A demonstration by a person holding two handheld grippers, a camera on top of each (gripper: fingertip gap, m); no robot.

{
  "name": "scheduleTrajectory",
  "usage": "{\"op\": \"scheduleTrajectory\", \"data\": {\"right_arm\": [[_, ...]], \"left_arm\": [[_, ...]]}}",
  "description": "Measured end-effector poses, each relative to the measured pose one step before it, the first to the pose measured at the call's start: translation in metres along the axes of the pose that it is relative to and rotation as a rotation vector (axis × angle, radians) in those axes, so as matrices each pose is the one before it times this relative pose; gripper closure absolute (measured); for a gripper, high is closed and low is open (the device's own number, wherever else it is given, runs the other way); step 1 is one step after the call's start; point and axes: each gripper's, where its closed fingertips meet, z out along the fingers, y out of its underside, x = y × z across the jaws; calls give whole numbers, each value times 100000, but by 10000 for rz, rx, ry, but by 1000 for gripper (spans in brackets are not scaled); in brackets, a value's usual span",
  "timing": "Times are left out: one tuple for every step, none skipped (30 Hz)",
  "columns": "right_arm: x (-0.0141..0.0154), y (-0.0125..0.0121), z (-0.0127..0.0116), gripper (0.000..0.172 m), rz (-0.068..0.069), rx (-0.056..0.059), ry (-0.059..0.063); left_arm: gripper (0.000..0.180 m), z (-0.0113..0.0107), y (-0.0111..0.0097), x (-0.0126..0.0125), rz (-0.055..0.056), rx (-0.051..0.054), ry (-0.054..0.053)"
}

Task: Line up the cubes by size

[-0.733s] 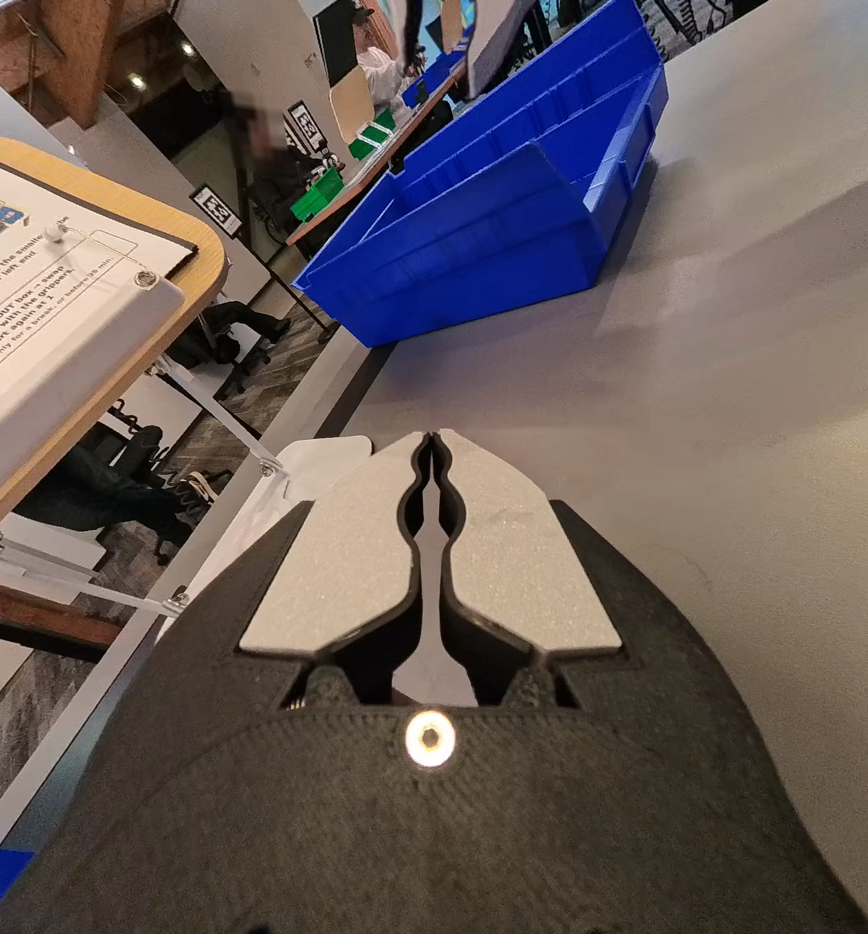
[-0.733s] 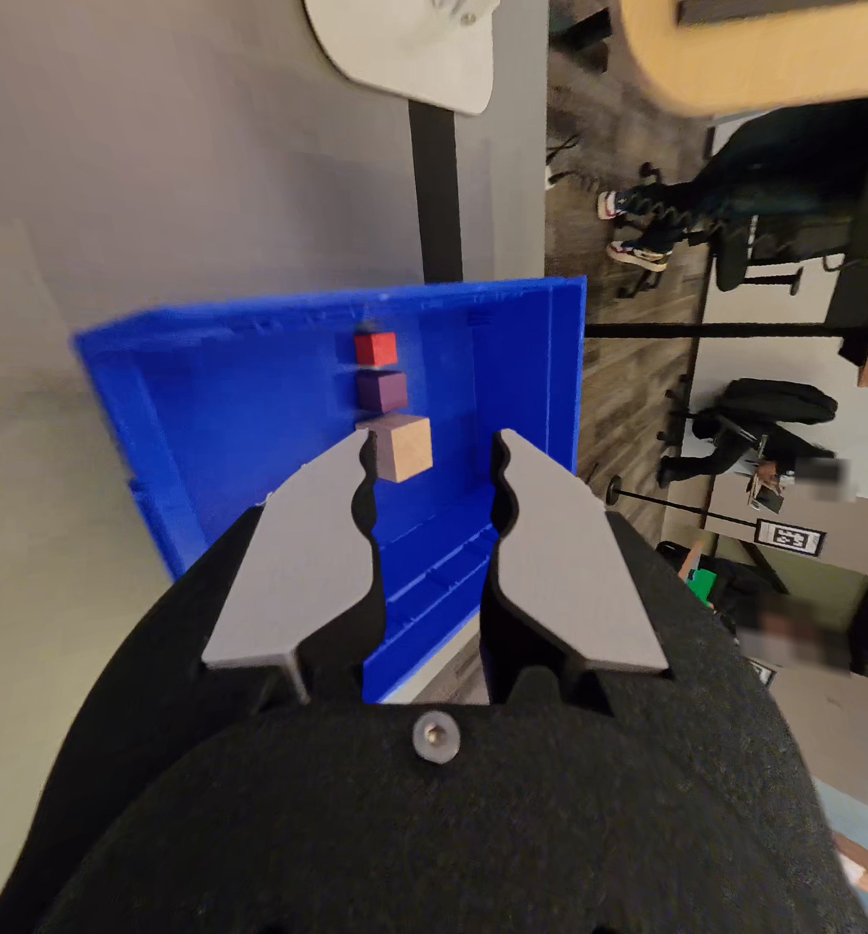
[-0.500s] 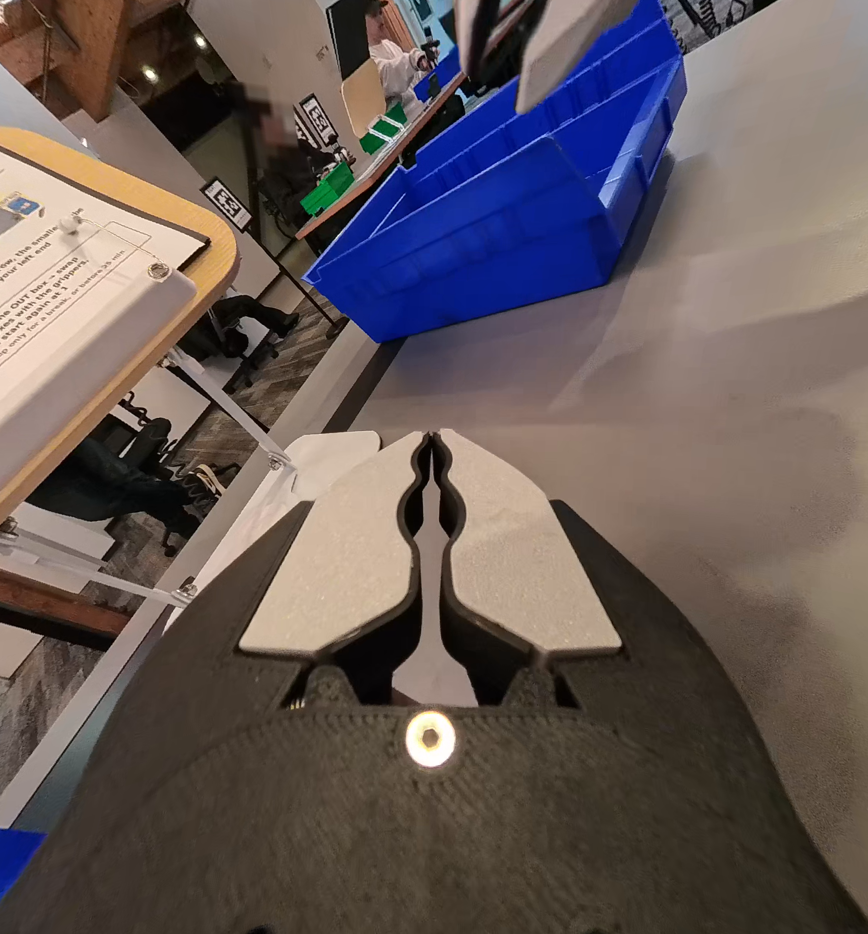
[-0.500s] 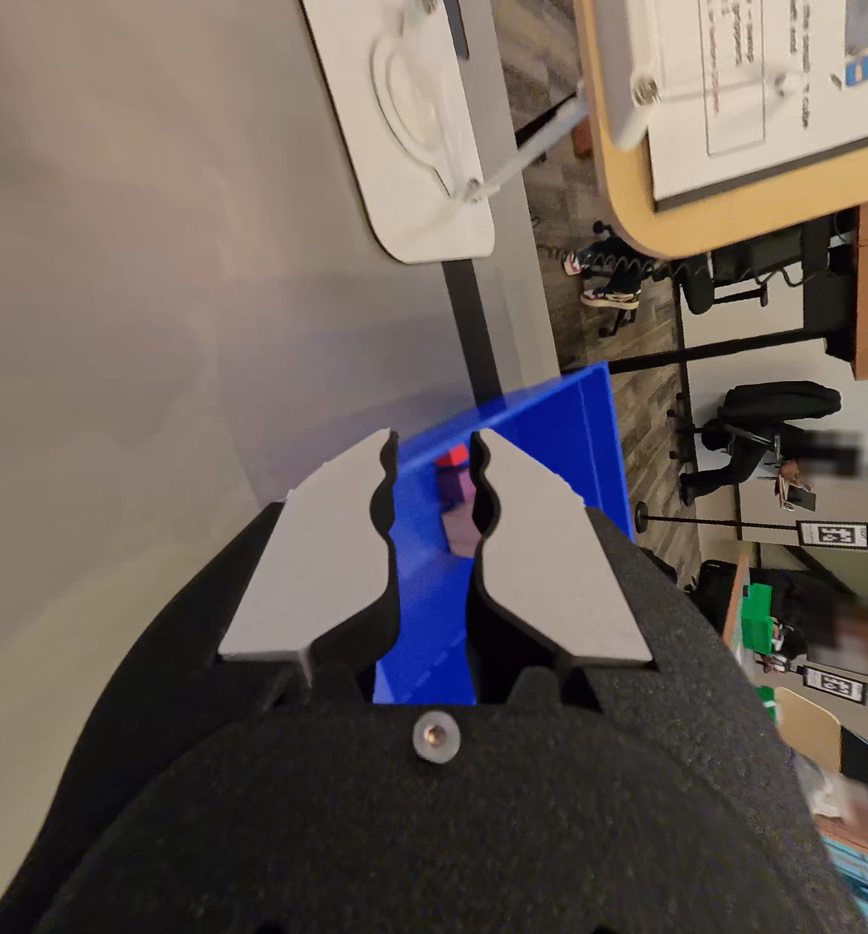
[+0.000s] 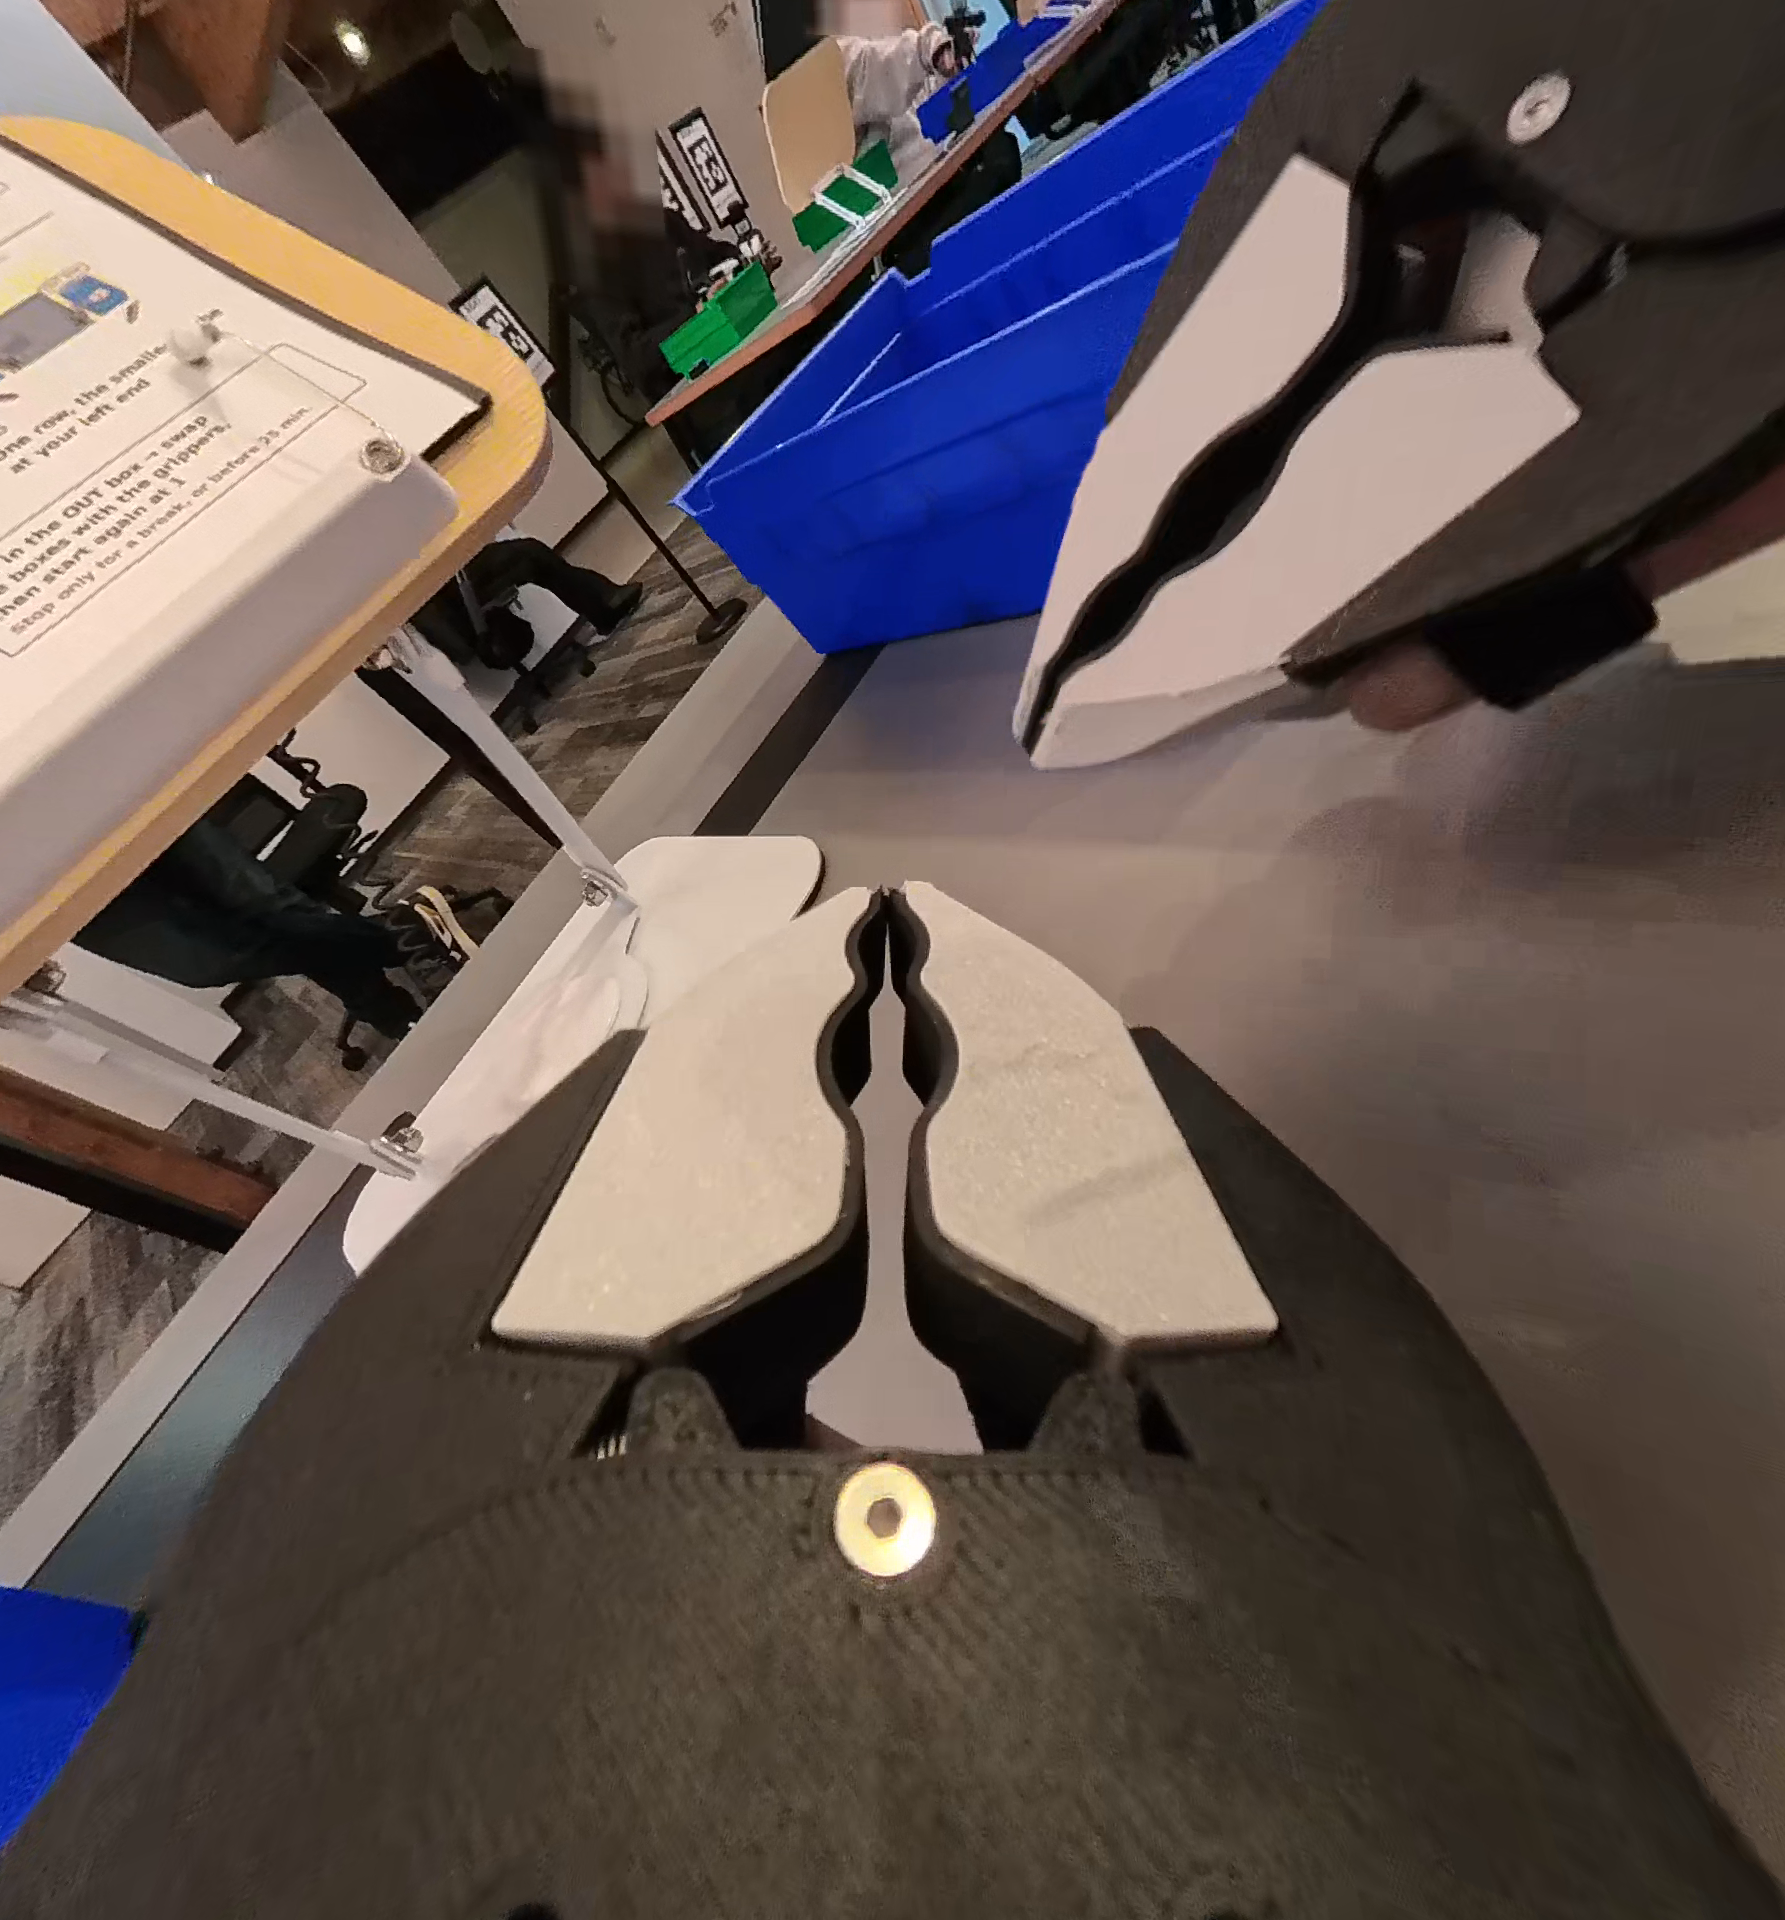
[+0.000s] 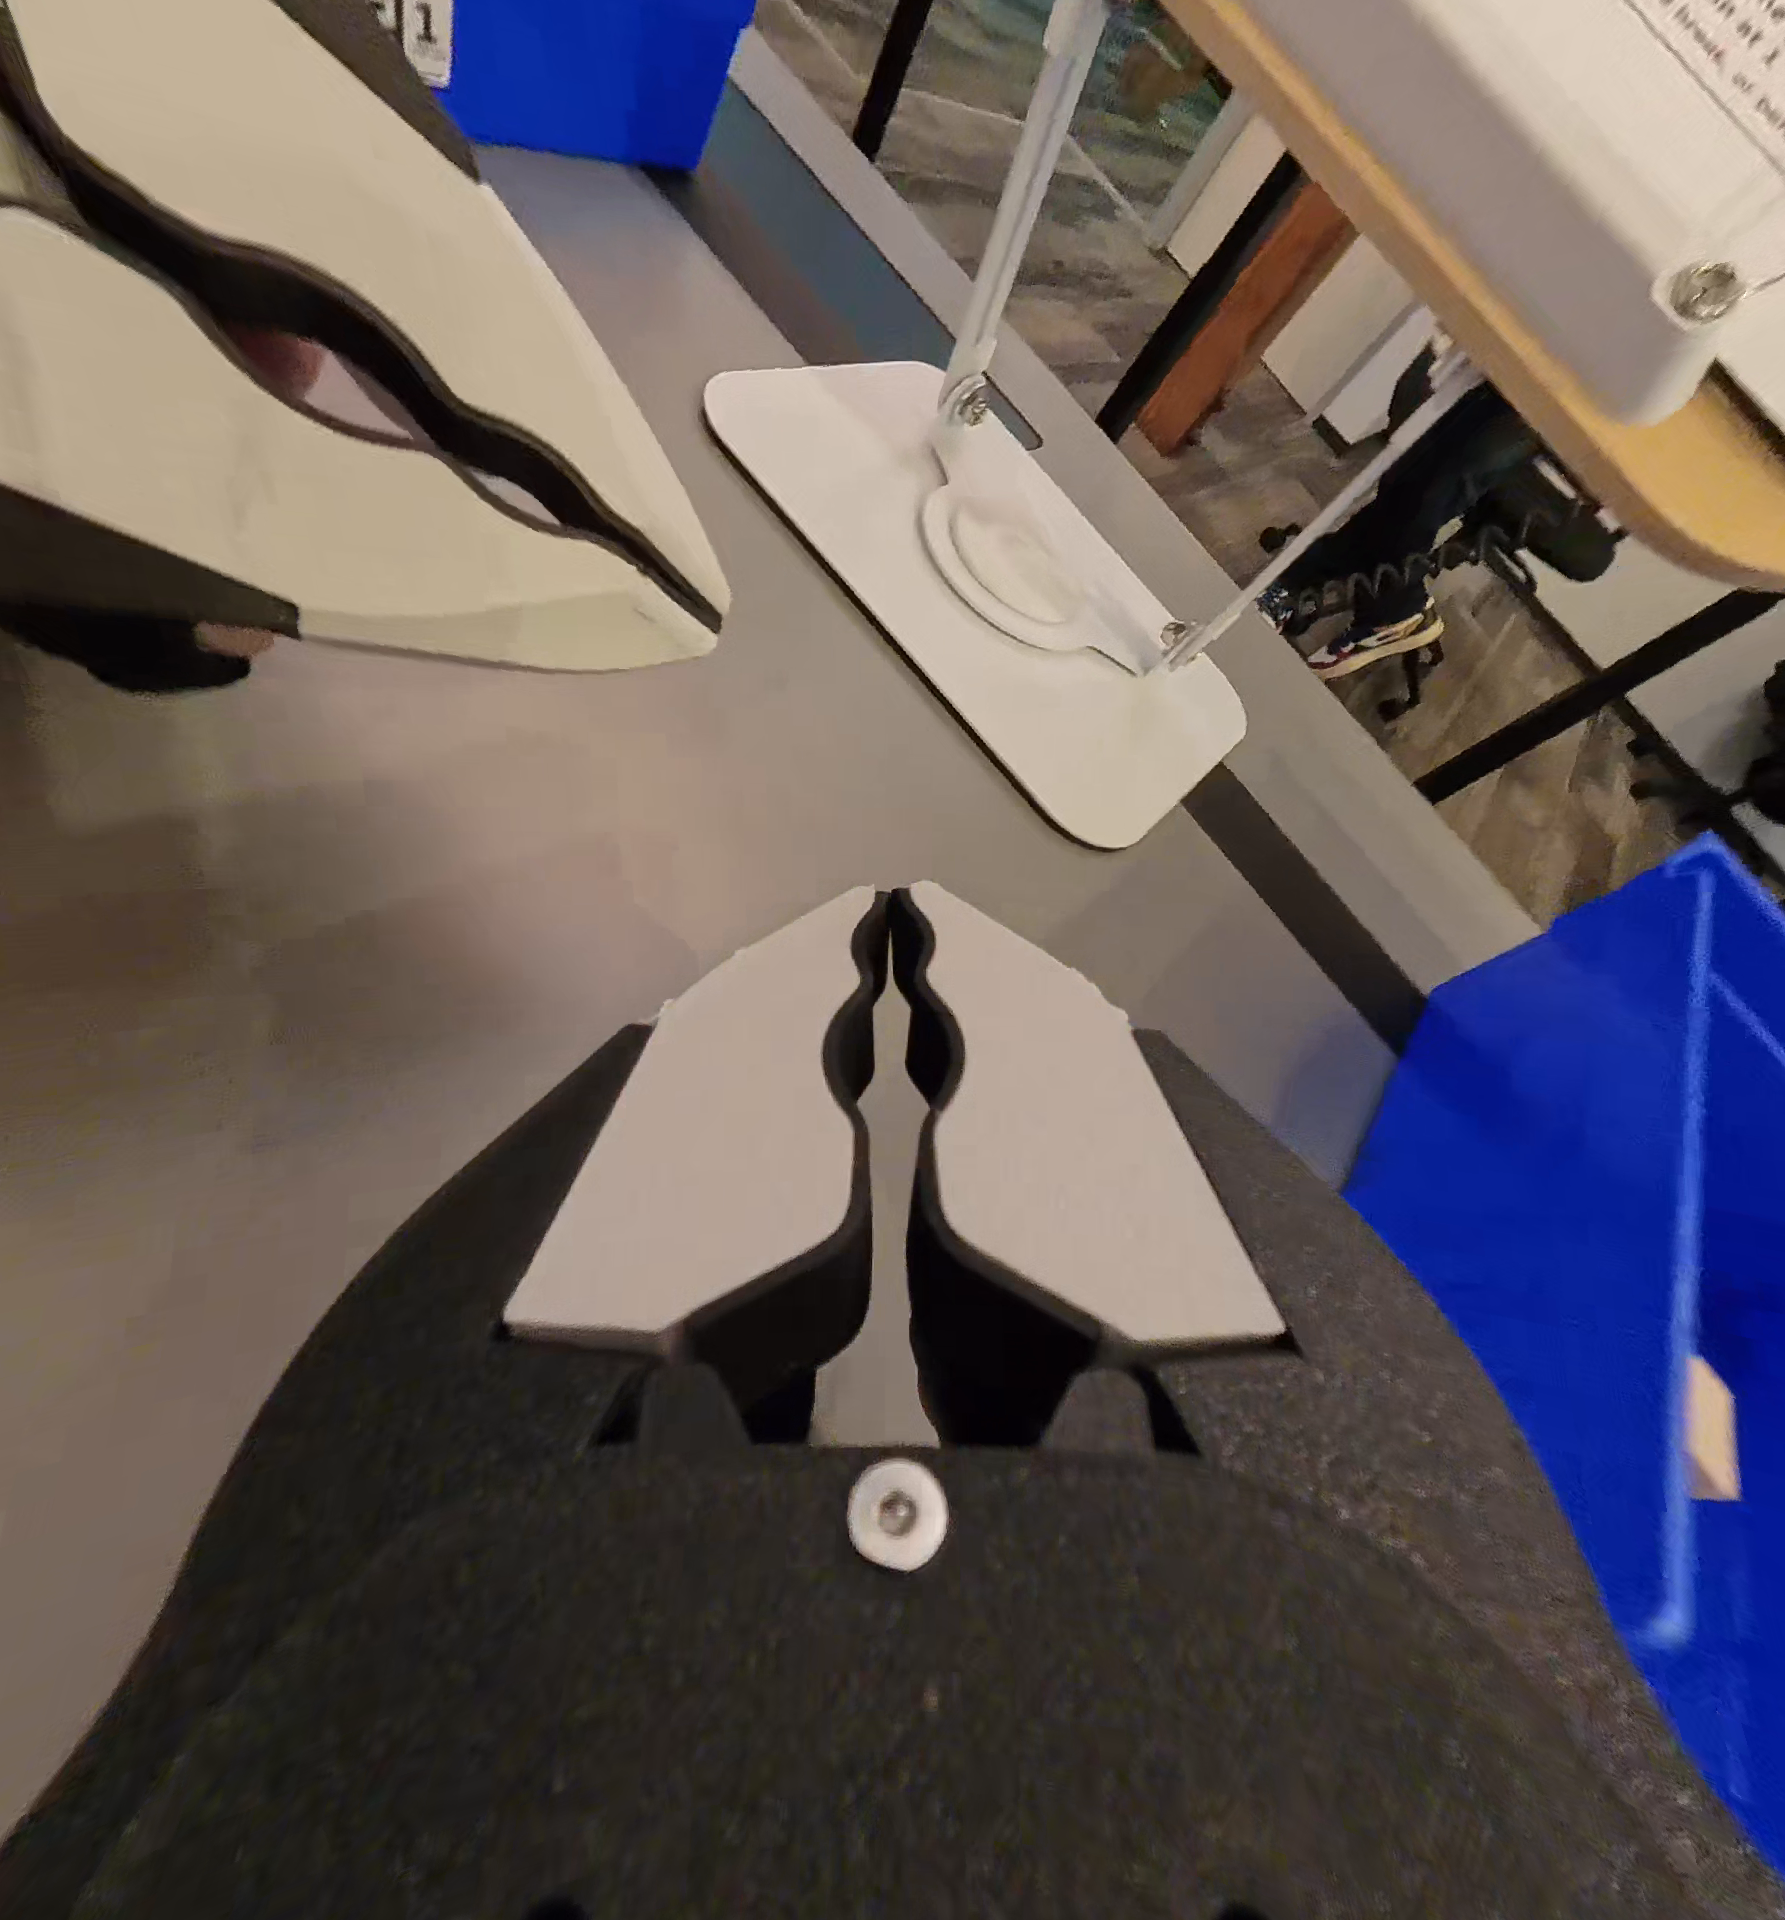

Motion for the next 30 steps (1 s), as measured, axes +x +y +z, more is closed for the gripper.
{"op": "scheduleTrajectory", "data": {"right_arm": [[-334,21,360,172,153,52,-36],[-206,158,305,172,-102,-13,55],[51,171,189,172,-229,1,203],[81,152,86,172,-168,8,161],[173,164,67,172,6,-8,140],[51,182,98,172,112,-8,-13],[-12,182,117,172,133,-6,-69],[105,156,79,172,-2,-5,65],[120,93,36,172,-138,-15,116],[-45,36,16,172,-104,-5,15],[-91,-14,8,172,-2,23,-23],[-34,-16,4,172,18,19,9],[-43,38,34,172,-33,-29,-8],[-23,-12,5,172,-28,12,-4],[-69,-45,2,172,20,37,-46],[-55,-57,-15,172,21,33,-36],[-42,-19,-10,172,-36,14,-24],[-6,0,0,172,-54,7,4],[-7,36,-5,172,-32,-3,2],[-34,44,-6,172,-15,-2,-19],[1,21,-17,171,-28,19,26],[-8,35,-22,171,-77,10,34],[-37,89,-3,171,-90,-26,13],[-49,106,28,171,-67,-20,-11],[-44,91,23,171,-26,-7,-22],[-32,107,23,171,14,-19,-26],[-8,59,11,170,-3,-3,-17],[34,18,-20,170,-57,21,24],[54,17,-27,170,-59,32,33],[41,38,-24,169,-37,30,12]], "left_arm": [[180,46,103,-61,-37,-49,-10],[180,9,29,-45,-25,-9,-8],[180,13,8,4,-11,-1,10],[180,5,8,8,15,-8,0],[180,6,6,20,25,-9,-4],[180,22,-4,52,24,-5,18],[180,28,15,47,9,-15,19],[180,25,35,-8,-3,-23,-3],[180,-3,5,-28,-13,-1,-10],[180,5,6,-37,-18,3,-10],[180,3,40,-41,-8,-21,-14],[180,18,43,-9,4,-23,-7],[180,0,0,4,13,-3,-8],[180,-2,-12,-3,9,4,-7],[180,18,17,14,6,-15,7],[180,24,33,12,3,-15,8],[180,-4,-5,-20,0,-3,-12],[180,-14,-8,-15,9,5,-14],[180,-5,9,-22,14,-7,-10],[180,-13,24,-44,20,-18,-23],[180,-51,9,-95,35,-7,-53],[180,-67,5,-128,30,3,-64],[180,-63,4,-98,-5,1,-34],[180,-55,-10,-63,-1,4,-29],[180,-47,-9,-47,19,1,-20],[180,-48,-9,-27,30,-2,-17],[180,-83,-75,-77,27,20,-45],[178,-181,-208,-114,50,88,-53],[175,-272,-166,-293,177,44,-149],[172,-418,-286,-517,133,63,-250]]}}
